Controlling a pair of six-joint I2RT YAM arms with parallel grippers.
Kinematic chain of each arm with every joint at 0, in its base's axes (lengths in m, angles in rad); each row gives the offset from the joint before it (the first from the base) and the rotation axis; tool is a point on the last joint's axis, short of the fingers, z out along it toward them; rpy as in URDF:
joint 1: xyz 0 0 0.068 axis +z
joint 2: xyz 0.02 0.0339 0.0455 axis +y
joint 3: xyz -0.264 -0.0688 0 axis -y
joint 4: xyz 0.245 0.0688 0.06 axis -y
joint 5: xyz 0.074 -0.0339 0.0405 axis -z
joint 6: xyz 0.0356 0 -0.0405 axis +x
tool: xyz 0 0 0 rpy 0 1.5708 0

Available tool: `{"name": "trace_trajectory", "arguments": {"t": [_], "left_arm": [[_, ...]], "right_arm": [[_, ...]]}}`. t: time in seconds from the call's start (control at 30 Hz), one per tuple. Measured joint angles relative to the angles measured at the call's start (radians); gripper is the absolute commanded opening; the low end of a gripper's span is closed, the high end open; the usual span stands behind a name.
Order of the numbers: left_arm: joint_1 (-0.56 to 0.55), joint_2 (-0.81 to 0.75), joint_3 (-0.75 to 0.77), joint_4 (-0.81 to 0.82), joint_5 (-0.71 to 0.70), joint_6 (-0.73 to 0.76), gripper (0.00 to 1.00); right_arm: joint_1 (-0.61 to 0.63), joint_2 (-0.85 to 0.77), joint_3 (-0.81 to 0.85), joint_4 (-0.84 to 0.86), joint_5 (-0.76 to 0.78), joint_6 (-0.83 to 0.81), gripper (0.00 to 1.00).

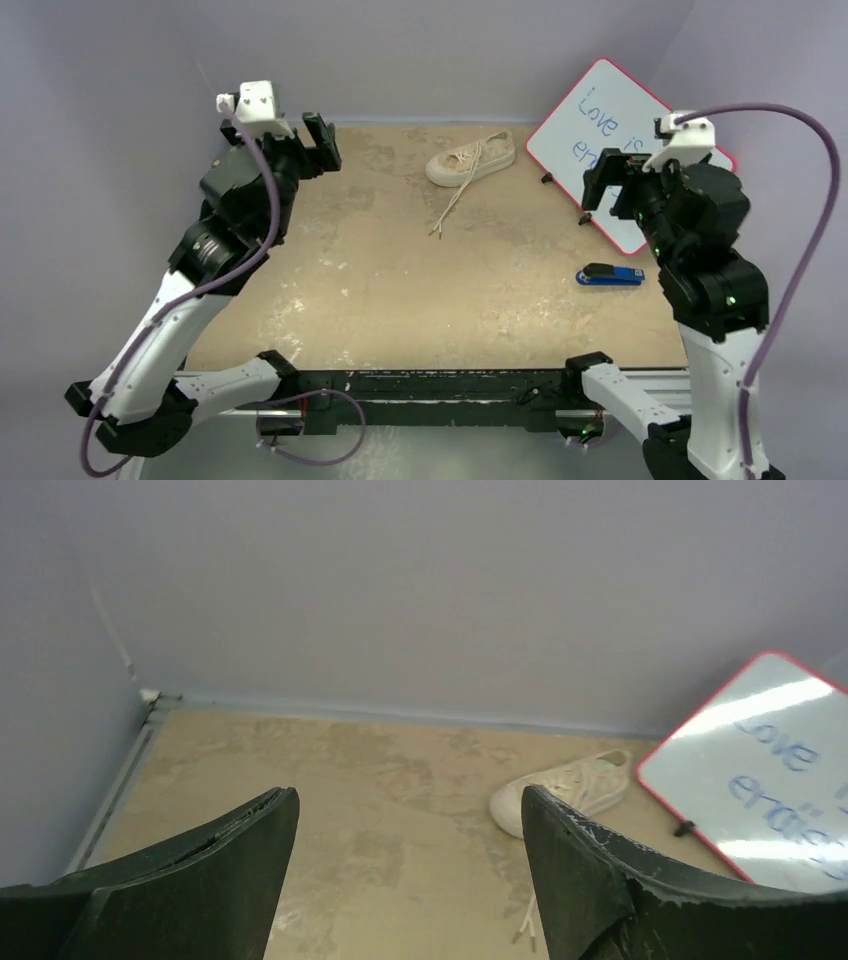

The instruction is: Tie the shoes

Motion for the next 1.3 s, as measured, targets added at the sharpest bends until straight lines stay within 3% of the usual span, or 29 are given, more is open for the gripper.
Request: {"name": "trace_trajectory", "arguments": {"t": [0.37, 0.5, 0.7, 0.97, 1.3], "left_arm": [[0.444, 0.131, -0.230, 0.021, 0.151, -0.266, 0.96], [0.520, 0.154, -0.309, 0.014, 0.220, -0.353, 0.97], [0.546, 0.154, -0.415, -0.001, 0.363, -0.457, 0.92], [0.543, 0.150, -0.459, -0.091, 0.550, -0.505, 0.91], [0.541, 0.145, -0.459, -0.212, 0.691, -0.451, 0.87]], "right_arm": [[-0.136, 0.195, -0.240, 0.171, -0.104, 0.051, 0.99], [-0.171, 0.308, -0.291, 0.244, -0.182, 0.069, 0.99], [-0.195, 0.523, -0.286, 0.352, -0.320, 0.093, 0.99], [-0.200, 0.899, -0.109, 0.433, -0.478, 0.135, 0.95], [-0.202, 1.325, 0.352, 0.497, -0.577, 0.258, 0.88]]}}
